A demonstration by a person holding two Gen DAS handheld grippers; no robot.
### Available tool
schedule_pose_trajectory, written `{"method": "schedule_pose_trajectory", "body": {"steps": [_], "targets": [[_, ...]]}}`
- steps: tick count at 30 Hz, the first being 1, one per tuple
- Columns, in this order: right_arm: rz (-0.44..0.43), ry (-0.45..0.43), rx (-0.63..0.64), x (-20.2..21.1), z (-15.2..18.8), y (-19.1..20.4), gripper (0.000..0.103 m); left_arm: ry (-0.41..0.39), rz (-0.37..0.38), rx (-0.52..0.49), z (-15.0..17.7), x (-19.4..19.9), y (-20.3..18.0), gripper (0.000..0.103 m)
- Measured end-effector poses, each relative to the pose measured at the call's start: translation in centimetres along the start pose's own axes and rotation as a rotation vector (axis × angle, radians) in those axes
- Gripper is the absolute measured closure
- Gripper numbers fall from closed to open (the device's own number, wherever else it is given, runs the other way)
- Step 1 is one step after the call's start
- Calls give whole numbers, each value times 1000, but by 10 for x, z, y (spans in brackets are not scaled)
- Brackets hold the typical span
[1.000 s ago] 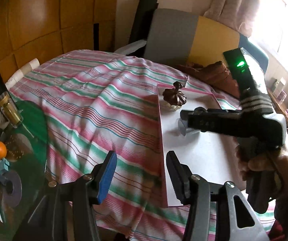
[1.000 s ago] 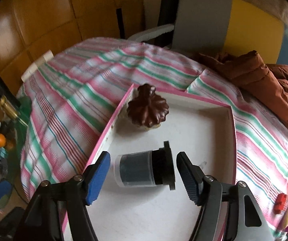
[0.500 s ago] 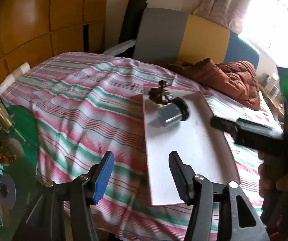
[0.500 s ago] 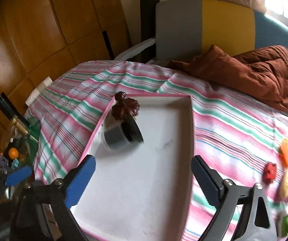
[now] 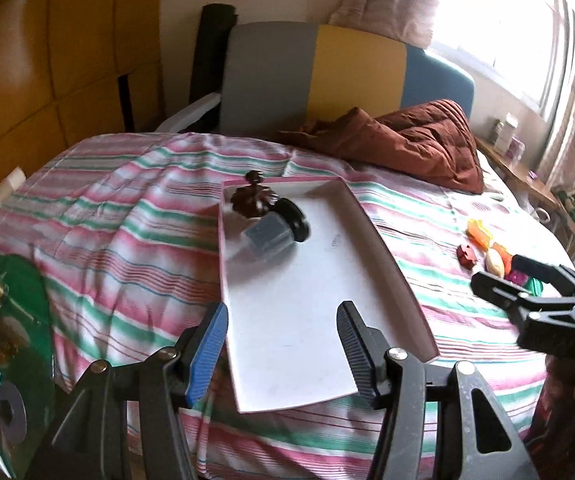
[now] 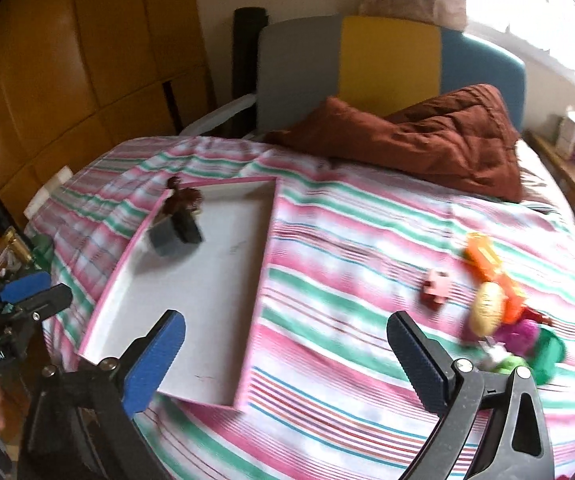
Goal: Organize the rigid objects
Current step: 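Move the left gripper back over the green plug-shaped toy in the pile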
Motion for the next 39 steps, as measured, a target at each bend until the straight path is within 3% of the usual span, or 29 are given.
{"method": "schedule_pose_trajectory", "body": {"steps": [11,20,23,25,30,39], "targets": [[171,-87,-119,42,-17,-101,0,12,86,-101,-15,-8,-46,46],[388,-196,-481,75,-14,-252,0,70,264,-155,-30,-23,-102,46],[367,-211,-693,84,-1,-293,0,85,330,-207,-36,-28,-134,46],[337,-246,-751,91,-1,-302,0,100,363,-237,-37,-33,-154,46],[283,-245,-773,92,-1,-302,0,215,550,-233,-38,-60,-217,46],[230,-253,-801,90,1,-299,0,275,645,-232,-61,-96,-306,46]]}}
Point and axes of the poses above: each gripper's, at about its wrist camera, not at the fingertips, and x roughly against the way its jaws point, y to its left, z to its underside, the point moved 5 cm from there along -x, roughly the way its jaws point, and after that the axes turned 15 degrees about -x, right-handed, at the moved point
